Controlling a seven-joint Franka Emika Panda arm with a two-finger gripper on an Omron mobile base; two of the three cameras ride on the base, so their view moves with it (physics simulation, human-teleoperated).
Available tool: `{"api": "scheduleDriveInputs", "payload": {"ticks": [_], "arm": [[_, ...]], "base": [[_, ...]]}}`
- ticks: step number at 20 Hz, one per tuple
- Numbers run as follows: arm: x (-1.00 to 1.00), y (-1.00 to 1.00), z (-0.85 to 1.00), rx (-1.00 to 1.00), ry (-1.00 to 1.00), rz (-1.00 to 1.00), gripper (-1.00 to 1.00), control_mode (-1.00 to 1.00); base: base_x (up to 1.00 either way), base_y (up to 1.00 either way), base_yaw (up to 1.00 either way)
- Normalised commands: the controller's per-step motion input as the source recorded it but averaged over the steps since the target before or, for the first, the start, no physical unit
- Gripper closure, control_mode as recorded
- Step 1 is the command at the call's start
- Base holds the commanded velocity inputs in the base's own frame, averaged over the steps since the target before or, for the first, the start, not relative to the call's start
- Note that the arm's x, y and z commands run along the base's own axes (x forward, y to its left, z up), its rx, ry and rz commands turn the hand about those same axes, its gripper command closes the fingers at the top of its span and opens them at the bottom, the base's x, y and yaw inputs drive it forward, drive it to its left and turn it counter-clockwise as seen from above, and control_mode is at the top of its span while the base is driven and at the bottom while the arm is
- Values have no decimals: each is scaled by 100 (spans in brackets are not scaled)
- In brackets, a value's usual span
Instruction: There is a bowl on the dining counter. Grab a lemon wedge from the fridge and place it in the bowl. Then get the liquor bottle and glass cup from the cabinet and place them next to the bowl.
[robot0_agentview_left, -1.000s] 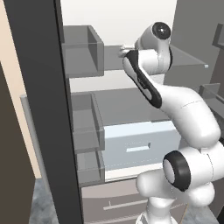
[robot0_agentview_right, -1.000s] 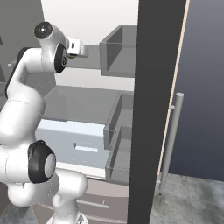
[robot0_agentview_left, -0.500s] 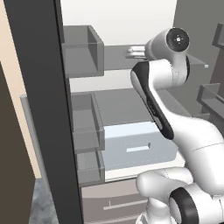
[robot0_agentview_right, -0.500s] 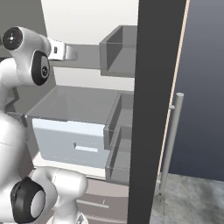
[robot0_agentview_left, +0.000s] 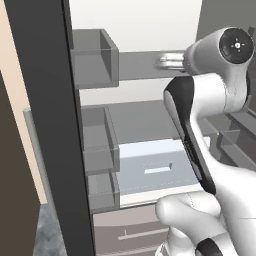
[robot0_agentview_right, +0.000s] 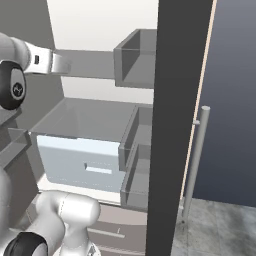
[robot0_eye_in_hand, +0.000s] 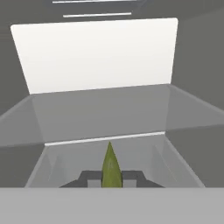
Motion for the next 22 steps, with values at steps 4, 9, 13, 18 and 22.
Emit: {"api": "scheduleDriveInputs", "payload": {"ticks": [4, 9, 13, 18, 22], "arm": [[-100, -3, 5, 0, -3, 0, 100, -100], [-60, 0, 0, 0, -2, 0, 100, 100], [0, 0, 0, 0, 0, 0, 100, 100], [0, 0, 0, 0, 0, 0, 100, 100], [0, 0, 0, 0, 0, 0, 100, 100]], "base": [[0, 0, 0], [-40, 0, 0], [-100, 7, -3], [-100, 18, -12], [-100, 25, -27]]}}
